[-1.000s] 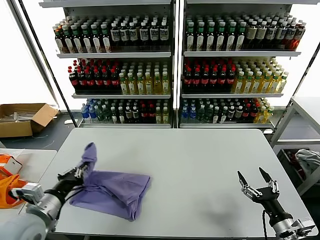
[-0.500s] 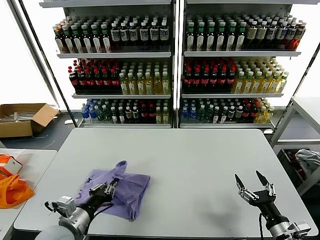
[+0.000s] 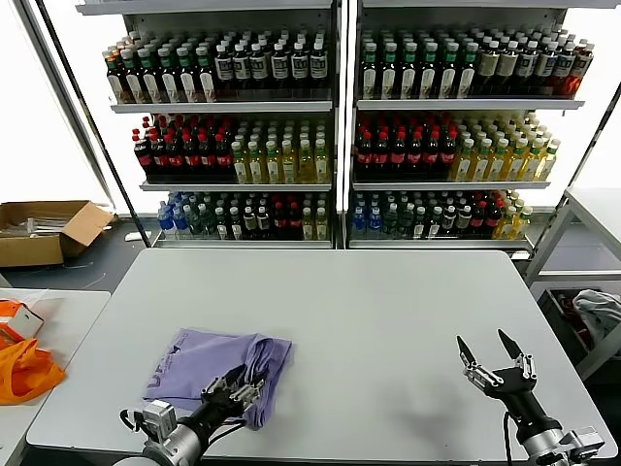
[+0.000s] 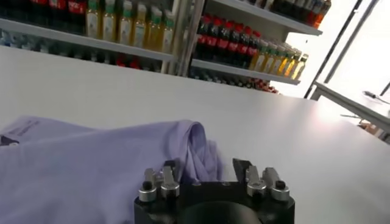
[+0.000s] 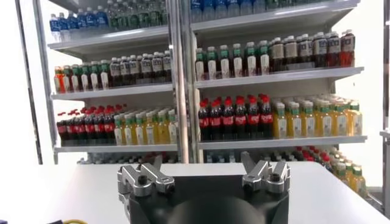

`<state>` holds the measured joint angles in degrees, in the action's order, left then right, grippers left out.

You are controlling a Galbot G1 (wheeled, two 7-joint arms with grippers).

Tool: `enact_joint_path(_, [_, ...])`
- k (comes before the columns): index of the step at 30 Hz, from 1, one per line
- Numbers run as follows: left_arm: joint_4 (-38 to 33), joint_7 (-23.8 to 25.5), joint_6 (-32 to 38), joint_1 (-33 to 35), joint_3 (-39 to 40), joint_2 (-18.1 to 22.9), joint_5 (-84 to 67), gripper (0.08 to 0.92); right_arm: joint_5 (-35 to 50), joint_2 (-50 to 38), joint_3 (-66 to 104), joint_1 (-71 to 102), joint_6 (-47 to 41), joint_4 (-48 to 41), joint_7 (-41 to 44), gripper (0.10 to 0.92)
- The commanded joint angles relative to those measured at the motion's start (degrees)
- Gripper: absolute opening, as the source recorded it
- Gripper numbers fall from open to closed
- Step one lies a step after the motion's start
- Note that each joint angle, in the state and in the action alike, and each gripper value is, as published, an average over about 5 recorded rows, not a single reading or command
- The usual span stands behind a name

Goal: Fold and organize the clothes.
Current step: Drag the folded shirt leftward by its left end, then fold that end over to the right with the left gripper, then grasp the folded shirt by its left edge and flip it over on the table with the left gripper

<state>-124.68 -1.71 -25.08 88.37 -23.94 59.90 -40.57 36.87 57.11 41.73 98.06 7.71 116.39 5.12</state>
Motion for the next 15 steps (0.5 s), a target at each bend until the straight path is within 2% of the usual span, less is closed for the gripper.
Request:
enact_joint_path(1, [-8.9,-1.6,-1.8,1.5,-15.4,-5.0,-8.4,0.663,0.2,-0.1,-0.1,0.0,0.1,0.0,0.0,0.823])
enact_joint_path(3, [-5.0,-2.3,-2.0,0.6,-19.8,-6.8,-9.9,0.723,0.2,-0.2,-0.4,-0.1,0.1,0.0,0.0,0.823])
enact_joint_path(6, [2.0,-3.6,-2.2,-1.3,-22.5,-9.0,-11.4,0.792,0.1,-0.3,-1.0,-0.2,0.1,0.3,0.0,0.823])
enact_joint_path(11, [10.9,-4.7,-1.7,-3.3,-18.9,-10.4,-11.1,0.821,-0.1,-0.5,-1.6,-0.6,-0.1,0.6,0.0,0.823])
enact_joint_path(15, [13.8,-5.7,-1.7,-5.0,-15.0,-9.5,-10.0,0.823,-0.1,-0.9,-1.4,-0.7,-0.4,1.0,0.0,0.823])
